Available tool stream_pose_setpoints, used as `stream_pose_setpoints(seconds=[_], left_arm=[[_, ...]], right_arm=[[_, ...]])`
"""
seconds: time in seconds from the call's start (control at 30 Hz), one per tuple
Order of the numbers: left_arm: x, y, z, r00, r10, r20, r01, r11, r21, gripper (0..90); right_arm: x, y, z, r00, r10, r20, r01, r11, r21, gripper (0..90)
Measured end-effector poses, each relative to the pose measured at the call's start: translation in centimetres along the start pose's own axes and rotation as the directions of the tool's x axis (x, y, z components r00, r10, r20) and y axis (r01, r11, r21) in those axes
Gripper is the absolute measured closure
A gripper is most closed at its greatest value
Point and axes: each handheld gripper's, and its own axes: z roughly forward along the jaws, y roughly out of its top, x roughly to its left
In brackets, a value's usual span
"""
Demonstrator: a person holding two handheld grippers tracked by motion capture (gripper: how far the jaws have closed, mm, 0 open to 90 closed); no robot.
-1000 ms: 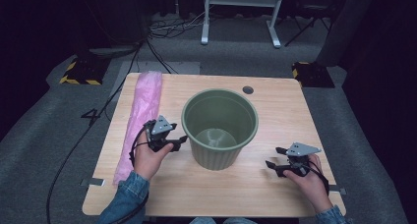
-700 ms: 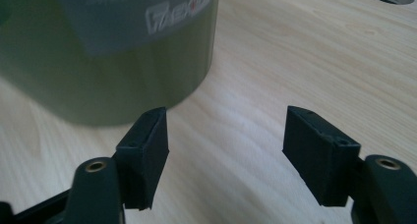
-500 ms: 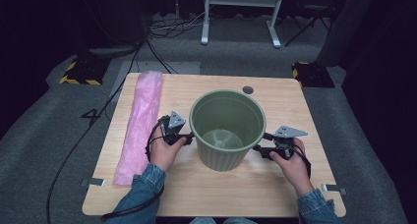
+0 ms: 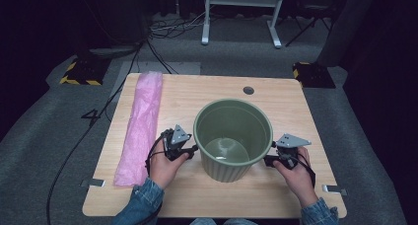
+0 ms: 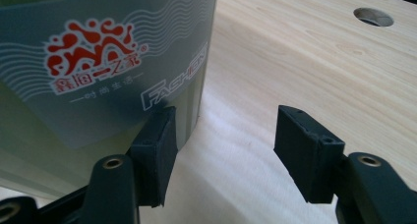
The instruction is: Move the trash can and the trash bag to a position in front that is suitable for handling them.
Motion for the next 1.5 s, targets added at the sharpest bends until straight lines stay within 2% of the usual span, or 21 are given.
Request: stream_pose_setpoints(seconds=[0.07,0.23,0.27,0.3,0.33,0.37,0.43,0.47,0.53,0.57,0.6,0.67,0.73,0.83,0.9,1.03,1.17,1.27,1.4,1.43,1.5], left_arm=[[-1.4,-0.7,-0.3,0.9999,0.003,0.012,-0.003,1.0000,0.007,50.4],[-3.0,-1.5,-0.9,0.9998,0.006,0.018,-0.006,0.9999,0.008,48.8],[-3.0,-1.5,-0.9,0.9998,0.006,0.018,-0.006,0.9999,0.008,46.5],[-3.0,-1.8,-1.1,0.9998,-0.005,0.019,0.005,0.9997,0.026,41.6],[-2.7,-1.9,-1.2,0.9992,-0.038,0.012,0.038,0.9988,0.031,34.6],[-2.7,-1.9,-1.2,0.9992,-0.038,0.012,0.038,0.9988,0.031,30.4],[-1.9,-2.0,-1.7,0.9978,-0.051,-0.041,0.052,0.9981,0.033,28.9],[-1.4,-1.9,-1.9,0.9963,-0.053,-0.068,0.056,0.9977,0.039,26.6],[0.0,-1.7,-2.6,0.9896,-0.069,-0.127,0.075,0.9963,0.042,21.6],[1.2,-1.6,-3.1,0.9857,-0.067,-0.155,0.072,0.9969,0.032,20.4],[1.2,-1.6,-3.1,0.9857,-0.067,-0.155,0.072,0.9969,0.032,19.9],[2.6,-1.5,-3.5,0.9819,-0.069,-0.176,0.074,0.9969,0.024,19.9],[3.6,-1.5,-3.8,0.9773,-0.068,-0.201,0.076,0.9965,0.035,19.1],[5.2,-1.7,-4.2,0.9687,-0.110,-0.223,0.122,0.9917,0.041,17.2],[6.1,-1.8,-4.5,0.9632,-0.116,-0.242,0.134,0.9890,0.061,17.6],[8.2,-2.4,-5.4,0.9464,-0.169,-0.275,0.192,0.9797,0.059,20.6],[9.8,-3.0,-5.8,0.9322,-0.178,-0.315,0.215,0.9730,0.085,21.0],[11.1,-3.6,-6.1,0.9246,-0.188,-0.331,0.230,0.9690,0.091,21.3],[12.3,-4.5,-5.8,0.9178,-0.196,-0.345,0.252,0.9594,0.126,22.6],[12.4,-4.8,-5.6,0.9182,-0.204,-0.339,0.265,0.9538,0.142,23.1],[12.5,-5.4,-5.3,0.9208,-0.218,-0.323,0.278,0.9481,0.154,24.9]], right_arm=[[0.4,-0.8,-1.1,0.9997,-0.006,-0.024,0.006,1.000,-0.004,41.4],[1.2,-2.2,-2.7,0.9991,0.009,-0.040,-0.010,1.000,-0.023,41.1],[1.2,-2.2,-2.7,0.9991,0.009,-0.040,-0.010,1.000,-0.023,41.1],[1.4,-2.6,-3.0,0.9983,0.015,-0.057,-0.016,0.999,-0.030,37.0],[1.4,-2.8,-3.1,0.9979,0.019,-0.062,-0.021,0.999,-0.032,32.5],[1.4,-2.8,-3.1,0.9979,0.019,-0.062,-0.021,0.999,-0.032,32.5],[0.9,-3.3,-2.9,0.9981,0.032,-0.052,-0.033,0.999,-0.017,32.1],[0.7,-3.6,-2.8,0.9992,0.033,-0.023,-0.033,0.999,0.000,31.5],[0.1,-4.0,-2.7,0.9992,0.028,0.028,-0.028,0.999,0.021,30.6],[-0.5,-4.5,-2.5,0.9979,0.043,0.047,-0.045,0.998,0.033,30.5],[-0.5,-4.5,-2.5,0.9979,0.043,0.047,-0.045,0.998,0.033,30.5],[-0.9,-4.9,-2.2,0.9970,0.056,0.054,-0.059,0.997,0.047,30.6],[-1.1,-5.2,-2.1,0.9963,0.059,0.062,-0.063,0.996,0.059,30.7],[-1.4,-5.5,-1.8,0.9954,0.071,0.065,-0.076,0.993,0.086,31.4],[-1.5,-5.5,-1.8,0.9952,0.068,0.070,-0.075,0.993,0.094,31.3],[-2.0,-5.6,-1.7,0.9940,0.094,0.057,-0.100,0.987,0.123,29.9],[-2.0,-5.6,-1.7,0.9943,0.089,0.059,-0.095,0.988,0.125,29.4],[-2.0,-5.6,-1.7,0.9945,0.087,0.059,-0.093,0.988,0.125,29.3],[-2.0,-5.6,-1.7,0.9945,0.087,0.059,-0.094,0.988,0.125,29.3],[-2.0,-5.6,-1.7,0.9945,0.087,0.059,-0.094,0.988,0.125,29.3],[-2.0,-5.6,-1.7,0.9947,0.085,0.059,-0.092,0.988,0.125,29.3]])
